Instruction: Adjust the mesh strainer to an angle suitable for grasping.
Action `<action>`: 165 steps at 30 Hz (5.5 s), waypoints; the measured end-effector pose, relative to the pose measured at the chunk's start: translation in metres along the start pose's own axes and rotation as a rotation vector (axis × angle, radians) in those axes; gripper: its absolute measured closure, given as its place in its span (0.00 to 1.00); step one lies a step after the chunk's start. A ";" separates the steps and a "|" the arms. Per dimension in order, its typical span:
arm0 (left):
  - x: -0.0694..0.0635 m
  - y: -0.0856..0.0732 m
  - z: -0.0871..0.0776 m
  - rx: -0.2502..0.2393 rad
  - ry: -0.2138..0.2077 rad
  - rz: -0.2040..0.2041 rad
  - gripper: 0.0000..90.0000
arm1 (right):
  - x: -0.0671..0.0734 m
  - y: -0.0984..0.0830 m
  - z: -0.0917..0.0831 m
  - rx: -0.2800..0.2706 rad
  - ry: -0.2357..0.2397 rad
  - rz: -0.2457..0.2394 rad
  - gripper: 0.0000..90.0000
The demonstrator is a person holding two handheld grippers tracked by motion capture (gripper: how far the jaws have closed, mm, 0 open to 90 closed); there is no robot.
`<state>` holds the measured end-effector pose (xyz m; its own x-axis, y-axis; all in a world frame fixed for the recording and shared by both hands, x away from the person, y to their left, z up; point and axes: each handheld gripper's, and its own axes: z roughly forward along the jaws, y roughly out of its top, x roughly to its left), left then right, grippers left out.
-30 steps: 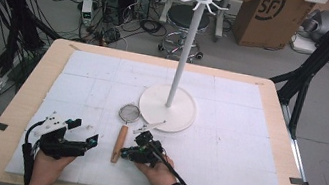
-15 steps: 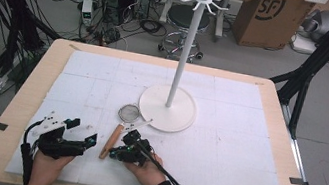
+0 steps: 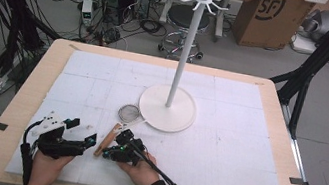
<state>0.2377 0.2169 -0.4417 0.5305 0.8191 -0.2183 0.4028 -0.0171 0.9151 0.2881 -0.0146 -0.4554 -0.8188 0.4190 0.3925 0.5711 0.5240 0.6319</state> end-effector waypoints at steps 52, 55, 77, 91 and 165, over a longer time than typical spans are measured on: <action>0.000 -0.002 -0.003 -0.005 -0.011 -0.011 0.13 | -0.075 0.066 -0.008 -0.114 -0.085 0.141 1.00; 0.001 -0.002 -0.003 -0.005 -0.009 -0.012 0.13 | -0.080 0.064 -0.003 -0.083 -0.089 0.164 1.00; 0.001 -0.002 -0.005 -0.006 -0.001 -0.012 0.13 | -0.059 0.023 -0.023 -0.031 -0.196 0.086 1.00; 0.000 -0.002 -0.004 -0.001 0.002 -0.010 0.13 | -0.055 -0.009 -0.052 -0.040 -0.214 0.113 1.00; -0.006 -0.002 0.003 0.007 -0.003 0.004 0.13 | -0.075 -0.137 -0.179 -0.257 -0.209 0.309 1.00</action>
<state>0.2358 0.2105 -0.4430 0.5346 0.8171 -0.2159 0.4057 -0.0240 0.9137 0.2605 -0.2509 -0.4521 -0.5673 0.6818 0.4619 0.7322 0.1608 0.6619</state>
